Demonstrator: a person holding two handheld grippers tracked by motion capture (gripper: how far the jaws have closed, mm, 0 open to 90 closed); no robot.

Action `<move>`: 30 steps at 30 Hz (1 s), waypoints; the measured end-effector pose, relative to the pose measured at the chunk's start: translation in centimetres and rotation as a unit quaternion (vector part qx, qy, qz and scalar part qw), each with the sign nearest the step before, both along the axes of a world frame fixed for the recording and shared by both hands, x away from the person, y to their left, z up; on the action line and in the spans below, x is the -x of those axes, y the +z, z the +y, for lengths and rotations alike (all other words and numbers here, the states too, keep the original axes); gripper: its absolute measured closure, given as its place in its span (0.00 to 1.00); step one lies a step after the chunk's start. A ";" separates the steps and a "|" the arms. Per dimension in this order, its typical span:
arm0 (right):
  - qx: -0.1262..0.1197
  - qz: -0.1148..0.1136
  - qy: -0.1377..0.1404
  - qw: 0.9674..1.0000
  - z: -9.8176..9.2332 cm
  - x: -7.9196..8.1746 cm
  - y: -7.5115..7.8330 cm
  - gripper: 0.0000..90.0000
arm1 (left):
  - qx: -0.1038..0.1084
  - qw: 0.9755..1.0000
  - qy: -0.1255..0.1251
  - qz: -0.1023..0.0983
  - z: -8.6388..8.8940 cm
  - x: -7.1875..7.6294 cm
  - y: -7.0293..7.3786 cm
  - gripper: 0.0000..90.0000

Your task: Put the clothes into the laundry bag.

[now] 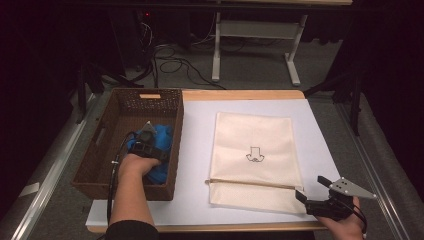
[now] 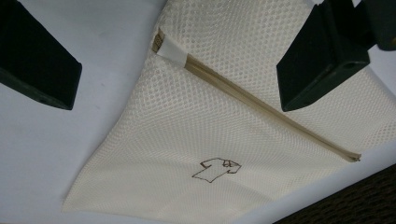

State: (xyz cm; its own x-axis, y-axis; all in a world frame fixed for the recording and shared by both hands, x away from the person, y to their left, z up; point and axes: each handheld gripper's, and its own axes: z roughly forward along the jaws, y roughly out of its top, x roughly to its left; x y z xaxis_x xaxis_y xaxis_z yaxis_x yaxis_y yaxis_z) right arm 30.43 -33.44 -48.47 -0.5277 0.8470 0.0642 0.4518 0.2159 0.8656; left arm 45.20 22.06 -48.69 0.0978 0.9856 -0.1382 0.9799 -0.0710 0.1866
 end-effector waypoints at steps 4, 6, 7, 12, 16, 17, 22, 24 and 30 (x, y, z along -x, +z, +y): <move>0.001 0.000 0.000 1.000 0.0 0.0 0.0 0.01 | -0.014 1.000 -0.005 -0.005 -0.2 0.1 0.0 0.35; -0.001 0.001 0.000 1.000 0.0 0.1 0.0 0.01 | -0.023 1.000 -0.006 -0.005 -0.2 0.2 0.1 0.43; -0.001 0.001 -0.001 1.000 0.0 0.1 0.0 0.01 | -0.023 1.000 -0.006 -0.005 -0.2 0.2 0.1 0.47; -0.002 0.001 -0.001 1.000 -0.1 0.1 0.0 0.01 | -0.022 0.999 -0.024 -0.024 -0.6 0.4 0.7 0.80; -0.002 0.000 0.001 1.000 -0.1 0.1 0.0 0.01 | -0.019 0.998 -0.035 -0.055 -0.8 0.8 1.3 0.85; -0.002 0.000 0.001 1.000 -0.1 0.1 0.0 0.01 | -0.019 0.998 -0.035 -0.055 -0.8 0.8 1.3 0.85; -0.002 0.001 0.001 1.000 -0.1 0.1 0.0 0.01 | -0.008 0.989 -0.041 -0.143 -0.7 1.9 3.0 0.87; -0.001 0.001 0.001 1.000 -0.1 0.1 0.0 0.01 | -0.005 0.987 -0.039 -0.155 -0.6 2.1 3.2 0.87; 0.000 -0.001 0.002 1.000 -0.1 0.1 0.1 0.01 | 0.005 0.973 -0.027 -0.229 -0.3 3.1 4.4 0.87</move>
State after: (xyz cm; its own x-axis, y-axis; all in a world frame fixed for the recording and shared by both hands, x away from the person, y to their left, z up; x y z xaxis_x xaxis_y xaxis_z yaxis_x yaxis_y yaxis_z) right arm 30.32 -33.59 -48.40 -0.5306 0.8452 0.0634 0.4488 0.2167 0.8670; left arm 42.08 21.80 -44.27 0.2029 0.9761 -0.0774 0.7891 -0.1162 0.6032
